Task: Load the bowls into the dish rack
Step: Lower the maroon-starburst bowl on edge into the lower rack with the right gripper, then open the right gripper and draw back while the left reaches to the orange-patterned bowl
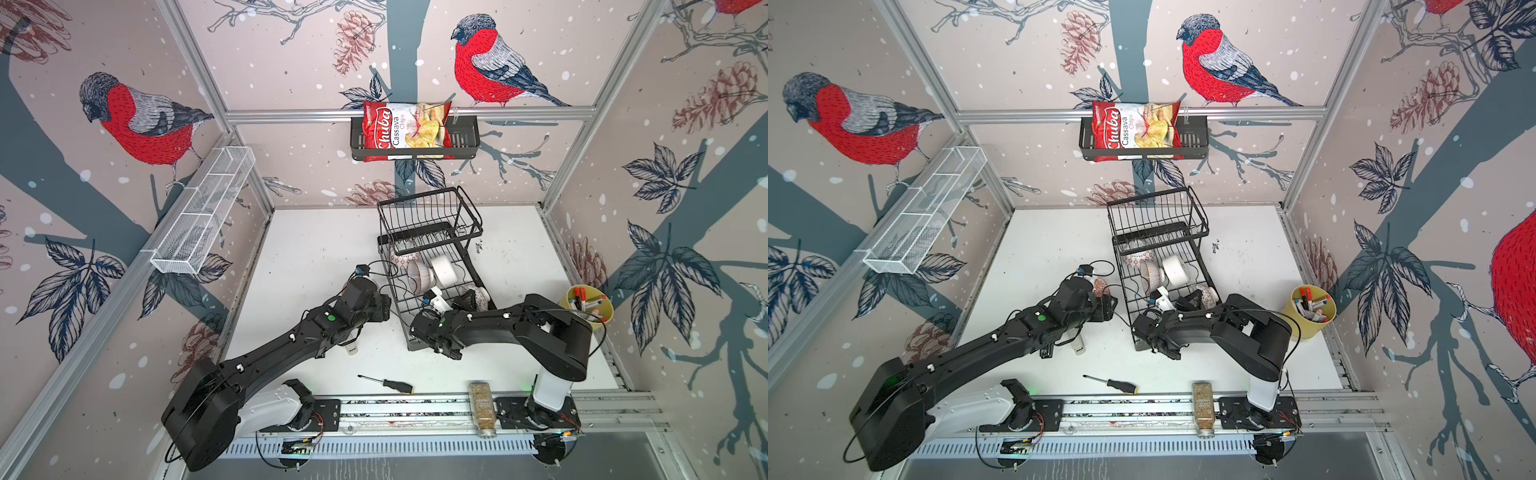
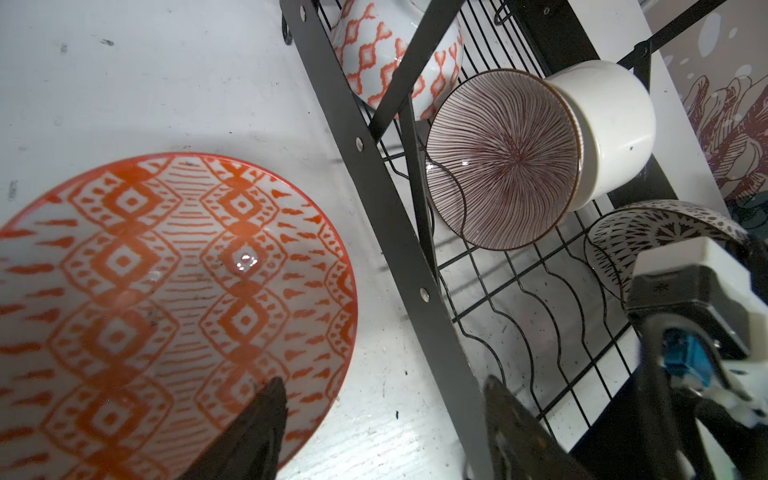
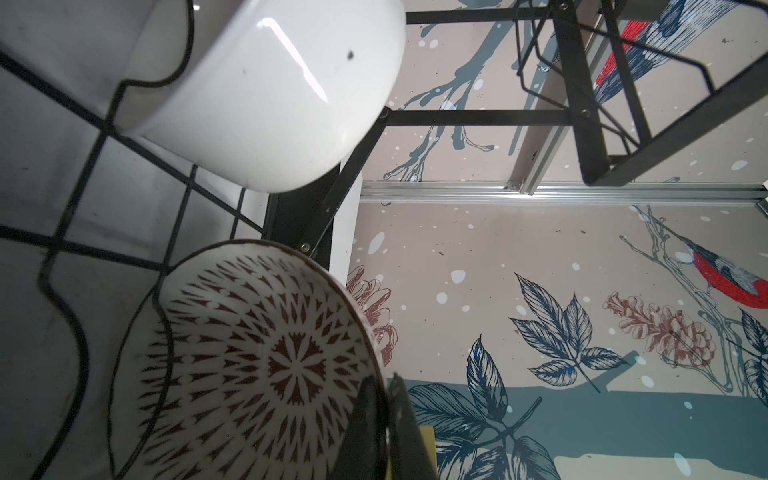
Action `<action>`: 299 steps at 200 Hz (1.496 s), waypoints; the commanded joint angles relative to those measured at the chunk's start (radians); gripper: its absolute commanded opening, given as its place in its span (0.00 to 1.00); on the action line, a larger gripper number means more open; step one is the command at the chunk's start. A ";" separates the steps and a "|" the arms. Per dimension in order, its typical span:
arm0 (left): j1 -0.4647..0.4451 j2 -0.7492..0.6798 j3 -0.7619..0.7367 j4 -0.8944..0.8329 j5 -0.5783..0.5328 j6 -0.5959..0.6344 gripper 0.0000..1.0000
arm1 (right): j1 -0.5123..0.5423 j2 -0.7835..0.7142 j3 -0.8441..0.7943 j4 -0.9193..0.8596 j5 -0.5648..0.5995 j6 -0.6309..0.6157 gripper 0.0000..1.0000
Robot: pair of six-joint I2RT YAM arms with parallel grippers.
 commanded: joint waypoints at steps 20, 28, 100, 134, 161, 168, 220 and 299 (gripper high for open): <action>0.000 -0.008 -0.001 0.027 -0.002 0.008 0.74 | -0.011 -0.017 0.014 0.020 -0.077 0.046 0.16; 0.000 -0.008 -0.002 0.028 -0.002 0.007 0.74 | -0.012 -0.018 0.016 0.020 -0.076 0.046 0.18; 0.000 -0.015 0.001 0.024 0.000 0.008 0.73 | -0.026 -0.016 0.046 -0.044 -0.051 0.114 0.64; -0.001 -0.020 0.006 0.021 0.001 0.006 0.74 | -0.028 -0.030 0.074 -0.095 -0.045 0.173 0.83; -0.001 -0.027 0.007 0.018 -0.002 0.003 0.73 | -0.027 -0.081 0.071 -0.069 -0.078 0.150 0.89; 0.000 -0.029 0.007 0.018 -0.002 0.001 0.74 | -0.025 -0.097 0.067 -0.053 -0.090 0.136 0.91; 0.000 -0.042 0.010 0.014 -0.011 -0.015 0.74 | -0.020 -0.256 0.060 0.051 -0.222 0.058 0.97; 0.006 -0.078 0.040 -0.091 -0.071 -0.050 0.76 | -0.022 -0.451 0.148 0.151 -0.440 0.111 0.99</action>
